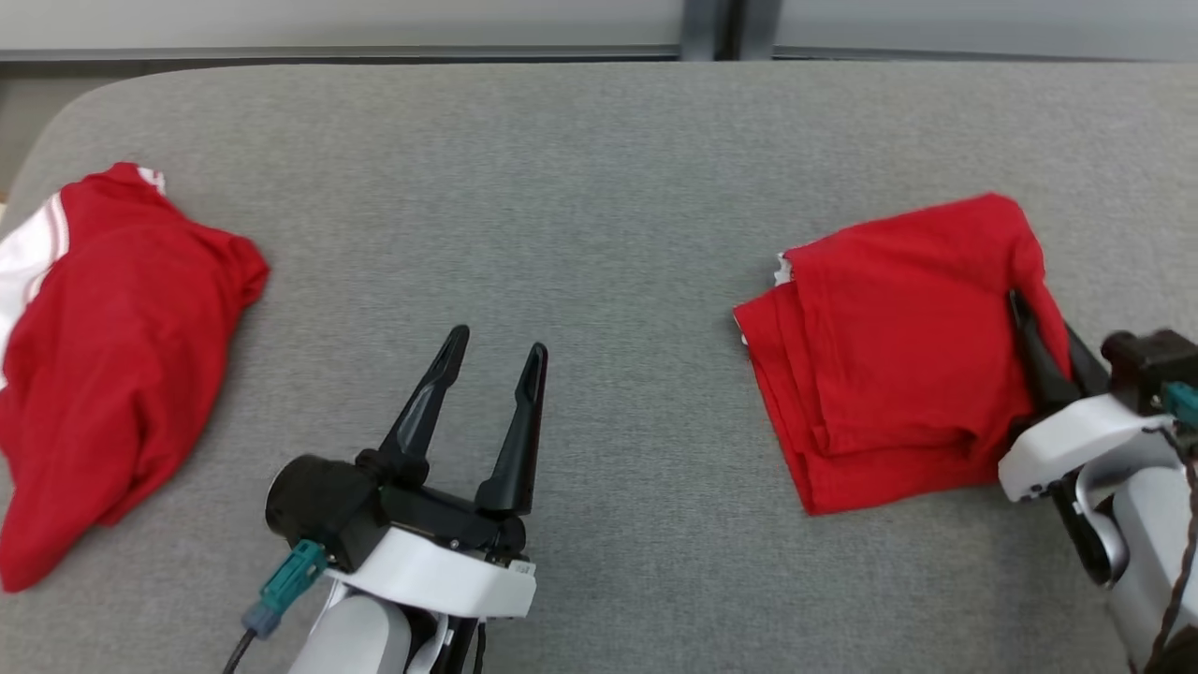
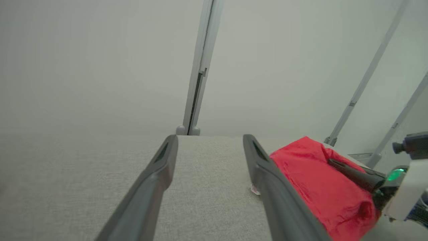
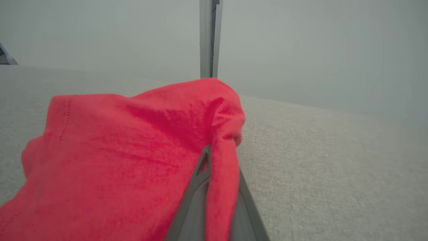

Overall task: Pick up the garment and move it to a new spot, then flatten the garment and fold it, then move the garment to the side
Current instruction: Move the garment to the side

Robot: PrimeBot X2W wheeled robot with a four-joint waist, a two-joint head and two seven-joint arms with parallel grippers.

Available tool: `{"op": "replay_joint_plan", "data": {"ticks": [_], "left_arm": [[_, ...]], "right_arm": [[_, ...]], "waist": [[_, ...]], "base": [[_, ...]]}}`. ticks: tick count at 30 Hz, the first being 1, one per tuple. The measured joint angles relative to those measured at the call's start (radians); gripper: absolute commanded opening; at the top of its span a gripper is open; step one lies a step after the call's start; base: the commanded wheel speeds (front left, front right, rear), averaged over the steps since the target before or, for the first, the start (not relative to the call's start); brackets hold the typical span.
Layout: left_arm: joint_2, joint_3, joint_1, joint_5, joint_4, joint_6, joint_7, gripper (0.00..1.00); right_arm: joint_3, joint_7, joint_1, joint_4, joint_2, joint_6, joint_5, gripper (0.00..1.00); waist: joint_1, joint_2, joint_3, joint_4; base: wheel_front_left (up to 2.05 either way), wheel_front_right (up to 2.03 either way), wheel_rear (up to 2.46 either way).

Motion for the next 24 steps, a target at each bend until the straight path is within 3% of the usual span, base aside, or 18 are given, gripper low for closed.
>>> {"op": "replay_joint_plan", "data": {"ticks": [7,13,24], "left_arm": [[0.0,-0.021,-0.065,0.044,-0.012,-0.022,0.0,1.0],[-0.001,0.003,-0.16,0.093,-0.022,-0.039,0.0,1.0],[0.0,0.053,-0.256,0.164,-0.04,-0.061,0.0,1.0]], "right_arm": [[0.107,-0.006,-0.09,-0.073,-0.142,0.0,-0.096,0.0],[0.129,0.031,-0.19,-0.091,-0.303,0.001,-0.049,0.0],[0.151,0.023,-0.291,-0.01,-0.416,0.001,-0.068,0.0]], "waist": [[0.0,0.0,0.049,-0.081],[0.0,0.0,0.134,-0.165],[0.0,0.0,0.274,-0.274]], "base": [[0.0,0.0,0.0],[0.0,0.0,0.0],[0.0,0.0,0.0]]}}
